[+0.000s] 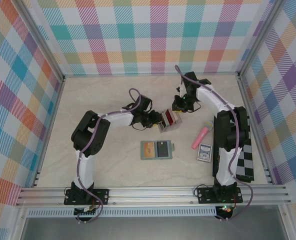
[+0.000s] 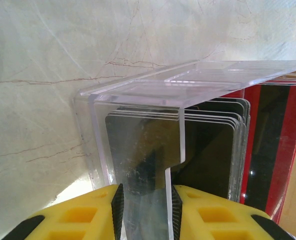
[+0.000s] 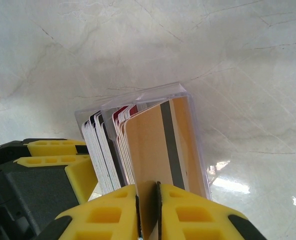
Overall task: Put the credit cards into the card holder
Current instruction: Pick up the credit card from the storage box.
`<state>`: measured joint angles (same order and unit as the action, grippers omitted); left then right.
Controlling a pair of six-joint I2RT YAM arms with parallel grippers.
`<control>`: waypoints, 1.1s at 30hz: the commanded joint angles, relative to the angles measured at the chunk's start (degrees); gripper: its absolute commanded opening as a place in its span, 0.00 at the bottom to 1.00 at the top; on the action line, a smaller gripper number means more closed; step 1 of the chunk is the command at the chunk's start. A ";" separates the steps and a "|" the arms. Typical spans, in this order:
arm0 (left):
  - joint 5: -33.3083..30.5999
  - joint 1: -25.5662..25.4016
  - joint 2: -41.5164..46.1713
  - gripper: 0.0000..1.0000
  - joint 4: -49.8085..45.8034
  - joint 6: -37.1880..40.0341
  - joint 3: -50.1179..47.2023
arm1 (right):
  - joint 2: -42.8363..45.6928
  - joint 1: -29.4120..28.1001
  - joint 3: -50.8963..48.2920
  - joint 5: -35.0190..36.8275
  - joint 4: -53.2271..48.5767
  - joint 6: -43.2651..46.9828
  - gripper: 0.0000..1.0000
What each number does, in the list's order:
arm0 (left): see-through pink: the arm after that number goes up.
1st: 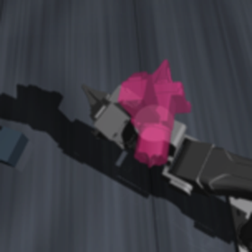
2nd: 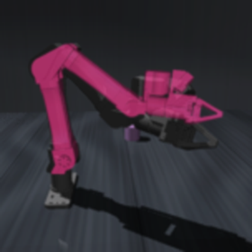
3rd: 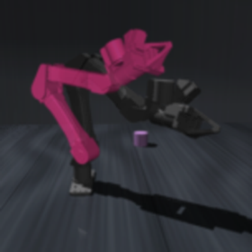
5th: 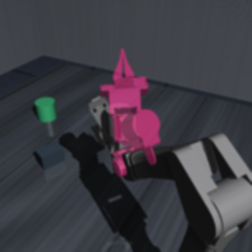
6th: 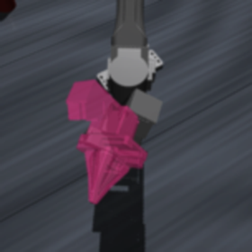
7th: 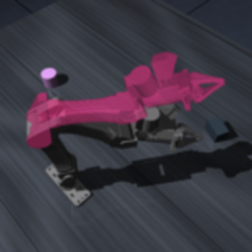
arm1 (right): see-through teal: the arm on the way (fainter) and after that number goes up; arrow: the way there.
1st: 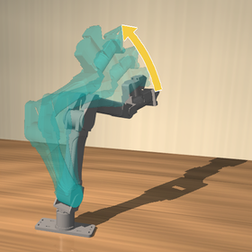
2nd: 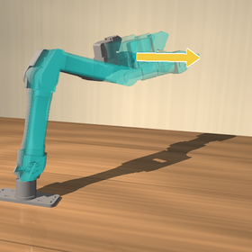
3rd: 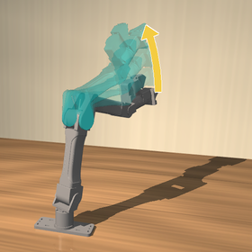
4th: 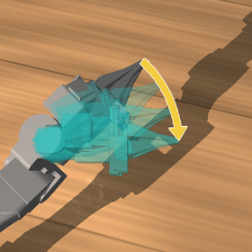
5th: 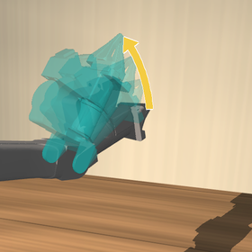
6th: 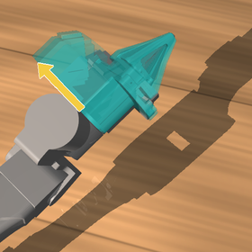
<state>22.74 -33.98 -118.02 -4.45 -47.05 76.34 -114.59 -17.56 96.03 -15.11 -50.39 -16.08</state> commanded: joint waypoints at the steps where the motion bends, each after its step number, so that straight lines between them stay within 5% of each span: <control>1: -0.74 0.14 -2.77 0.32 -6.19 0.69 -0.77 | 3.04 -0.28 1.88 -2.72 -1.72 -0.55 0.15; 11: -0.77 0.14 -2.67 0.32 -6.10 0.68 -0.70 | 3.84 0.07 2.88 -0.84 -2.84 -0.10 0.08; 19: -0.86 0.14 -2.55 0.32 -6.27 0.99 -0.82 | 8.36 -0.02 2.97 11.50 -3.27 1.72 0.01; 28: -0.95 0.14 -2.48 0.31 -6.27 0.92 -1.03 | 11.88 -2.99 -1.14 3.62 1.93 2.63 0.00; 33: -0.94 0.14 -2.31 0.31 -6.49 1.06 -1.08 | 9.49 -4.93 -2.09 6.14 2.46 2.67 0.00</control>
<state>22.74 -33.98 -118.02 -4.47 -47.05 76.34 -103.39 -21.85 95.11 -9.02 -48.80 -14.31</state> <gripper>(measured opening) 0.315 0.054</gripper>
